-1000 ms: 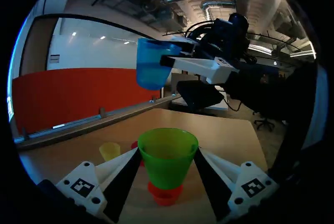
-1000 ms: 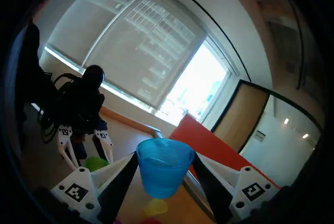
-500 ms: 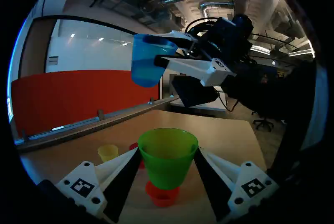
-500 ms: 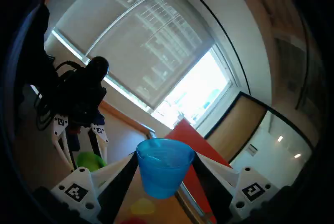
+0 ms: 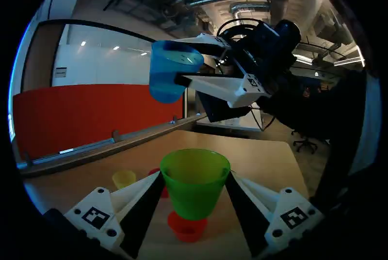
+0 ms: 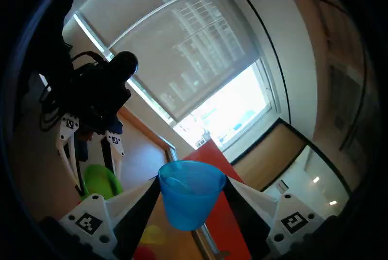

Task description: Pour water

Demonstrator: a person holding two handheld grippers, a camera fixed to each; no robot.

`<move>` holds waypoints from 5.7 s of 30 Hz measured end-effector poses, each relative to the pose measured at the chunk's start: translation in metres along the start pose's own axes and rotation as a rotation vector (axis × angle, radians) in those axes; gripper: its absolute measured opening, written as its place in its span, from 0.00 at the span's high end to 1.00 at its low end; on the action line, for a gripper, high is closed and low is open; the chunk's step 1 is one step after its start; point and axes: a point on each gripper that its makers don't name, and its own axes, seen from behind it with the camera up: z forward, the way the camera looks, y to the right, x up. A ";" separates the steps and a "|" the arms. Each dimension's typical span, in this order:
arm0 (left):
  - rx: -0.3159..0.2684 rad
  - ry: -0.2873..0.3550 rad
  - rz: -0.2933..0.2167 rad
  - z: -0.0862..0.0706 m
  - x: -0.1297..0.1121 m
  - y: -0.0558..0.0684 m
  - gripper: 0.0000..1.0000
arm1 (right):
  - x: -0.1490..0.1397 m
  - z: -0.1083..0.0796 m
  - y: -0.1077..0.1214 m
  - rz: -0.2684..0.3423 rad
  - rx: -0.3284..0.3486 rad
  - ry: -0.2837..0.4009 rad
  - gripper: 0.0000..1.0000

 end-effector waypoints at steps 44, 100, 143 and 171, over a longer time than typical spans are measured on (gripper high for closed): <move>-0.001 0.031 0.003 0.003 0.014 -0.004 0.14 | -0.004 0.010 0.011 -0.242 -0.001 -0.048 0.07; 0.005 0.025 0.004 0.002 0.010 -0.007 0.14 | -0.004 0.010 0.016 -0.393 -0.007 -0.050 0.07; 0.012 0.034 0.004 0.003 0.016 -0.007 0.14 | 0.001 0.013 0.023 -0.506 -0.021 -0.055 0.07; 0.026 0.044 -0.009 0.002 0.017 -0.012 0.14 | 0.009 0.014 0.025 -0.580 -0.031 -0.047 0.07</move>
